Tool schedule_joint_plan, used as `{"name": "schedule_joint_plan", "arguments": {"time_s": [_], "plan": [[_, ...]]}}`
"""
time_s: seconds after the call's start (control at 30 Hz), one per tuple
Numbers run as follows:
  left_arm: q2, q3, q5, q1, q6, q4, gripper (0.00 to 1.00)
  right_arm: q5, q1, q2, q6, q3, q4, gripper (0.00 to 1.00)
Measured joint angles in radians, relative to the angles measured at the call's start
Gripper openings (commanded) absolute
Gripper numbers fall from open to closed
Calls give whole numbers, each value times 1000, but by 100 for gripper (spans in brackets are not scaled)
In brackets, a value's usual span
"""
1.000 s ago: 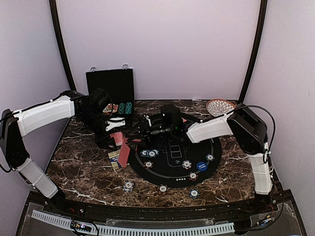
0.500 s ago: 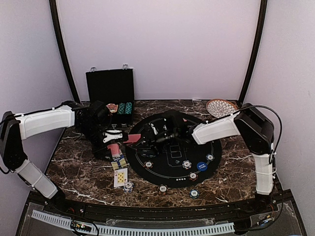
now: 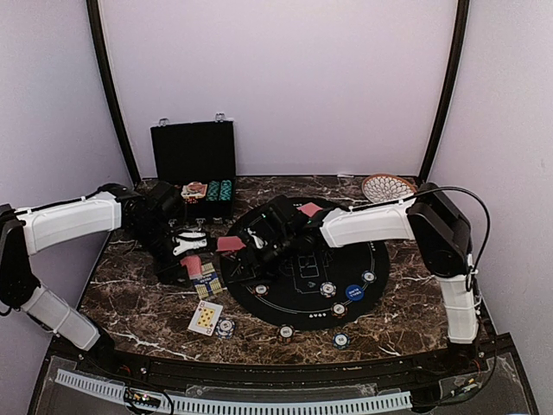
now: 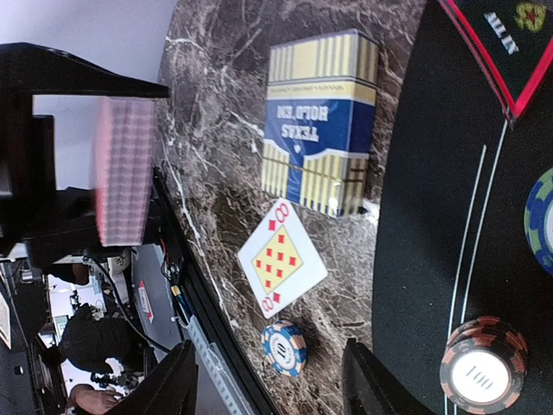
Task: Distribute texas hold em gaming equipment
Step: Pick up the poker card from the face-down deck piles.
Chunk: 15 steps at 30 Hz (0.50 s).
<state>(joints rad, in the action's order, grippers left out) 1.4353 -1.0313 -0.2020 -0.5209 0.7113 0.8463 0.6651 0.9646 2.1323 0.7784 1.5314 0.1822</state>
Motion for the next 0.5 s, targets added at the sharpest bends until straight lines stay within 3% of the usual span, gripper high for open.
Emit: {"name": "schedule_joint_plan", "arguments": {"time_s": [0.2, 0.5], "plan": [[-2, -25, -12, 1, -1, 7, 13, 54, -4, 9, 40, -44, -69, 70], [28, -132, -64, -7, -16, 24, 13, 150, -16, 9, 266, -71, -389, 72]]}}
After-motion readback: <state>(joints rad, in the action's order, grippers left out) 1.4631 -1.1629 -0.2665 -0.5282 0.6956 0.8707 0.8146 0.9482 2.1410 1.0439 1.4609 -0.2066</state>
